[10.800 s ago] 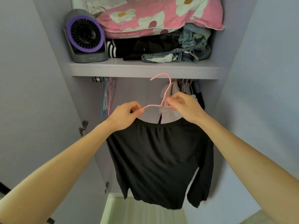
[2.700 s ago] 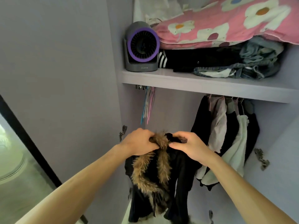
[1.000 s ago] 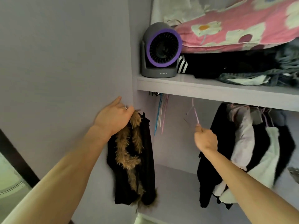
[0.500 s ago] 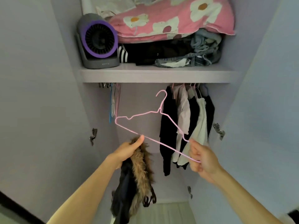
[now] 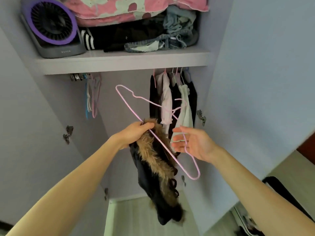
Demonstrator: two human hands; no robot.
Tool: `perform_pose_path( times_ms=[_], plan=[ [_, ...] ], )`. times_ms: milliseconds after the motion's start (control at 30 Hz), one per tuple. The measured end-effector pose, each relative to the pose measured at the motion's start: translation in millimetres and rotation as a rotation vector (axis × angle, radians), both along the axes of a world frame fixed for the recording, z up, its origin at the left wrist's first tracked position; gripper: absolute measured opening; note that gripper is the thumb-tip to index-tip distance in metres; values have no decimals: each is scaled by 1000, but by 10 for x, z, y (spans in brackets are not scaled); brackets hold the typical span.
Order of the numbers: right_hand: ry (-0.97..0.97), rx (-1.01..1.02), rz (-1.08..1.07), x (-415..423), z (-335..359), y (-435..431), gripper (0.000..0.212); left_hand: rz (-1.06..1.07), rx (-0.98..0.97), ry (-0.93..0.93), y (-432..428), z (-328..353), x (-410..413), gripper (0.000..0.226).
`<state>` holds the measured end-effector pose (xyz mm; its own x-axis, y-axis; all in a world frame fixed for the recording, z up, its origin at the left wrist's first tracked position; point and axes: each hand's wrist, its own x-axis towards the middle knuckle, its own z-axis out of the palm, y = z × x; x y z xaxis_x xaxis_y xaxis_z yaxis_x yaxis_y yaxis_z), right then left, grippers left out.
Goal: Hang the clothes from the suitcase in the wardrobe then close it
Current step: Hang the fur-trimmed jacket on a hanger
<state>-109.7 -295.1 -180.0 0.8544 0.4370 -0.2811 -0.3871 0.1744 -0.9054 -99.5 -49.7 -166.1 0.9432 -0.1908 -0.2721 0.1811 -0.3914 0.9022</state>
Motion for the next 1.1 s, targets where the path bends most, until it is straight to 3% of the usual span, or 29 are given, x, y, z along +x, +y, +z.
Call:
perform_pose_path(
  times_ms=[100,167,333,433,533,633,700,733,800,867,1000,1100],
  plan=[
    [37,173,-136,155,147,-124,39,-202,265,-33,-229,89,-10,27],
    [43,194,-172,235,241,-189,27,-275,333,-43,-363,130,-23,27],
    [-140,-76,-270,314,170,-401,24,-380,369,-15,-424,230,22,25],
    [-204,-157,-440,262,57,-453,28,-371,440,2,-332,249,102,39],
    [-288,-269,-553,185,-73,-385,13,-352,437,-11,-289,293,147,38],
    [-434,-455,-329,64,-150,-135,31,-352,416,-50,-340,380,165,39],
    [-426,-532,-179,3,-163,71,40,-372,415,-94,-384,456,166,40],
    [-399,-490,-135,-19,-147,159,45,-385,421,-122,-401,495,163,40],
    [-304,-232,-99,-3,-109,267,33,-389,457,-191,-387,547,160,38],
    [-336,-331,-205,80,-79,277,17,-356,595,-276,-256,543,180,39],
    [-367,-513,-522,302,-80,80,46,-233,985,-227,240,417,199,56],
    [-400,-617,-556,384,-66,-45,34,-164,1005,-130,434,353,156,76]
  ],
)
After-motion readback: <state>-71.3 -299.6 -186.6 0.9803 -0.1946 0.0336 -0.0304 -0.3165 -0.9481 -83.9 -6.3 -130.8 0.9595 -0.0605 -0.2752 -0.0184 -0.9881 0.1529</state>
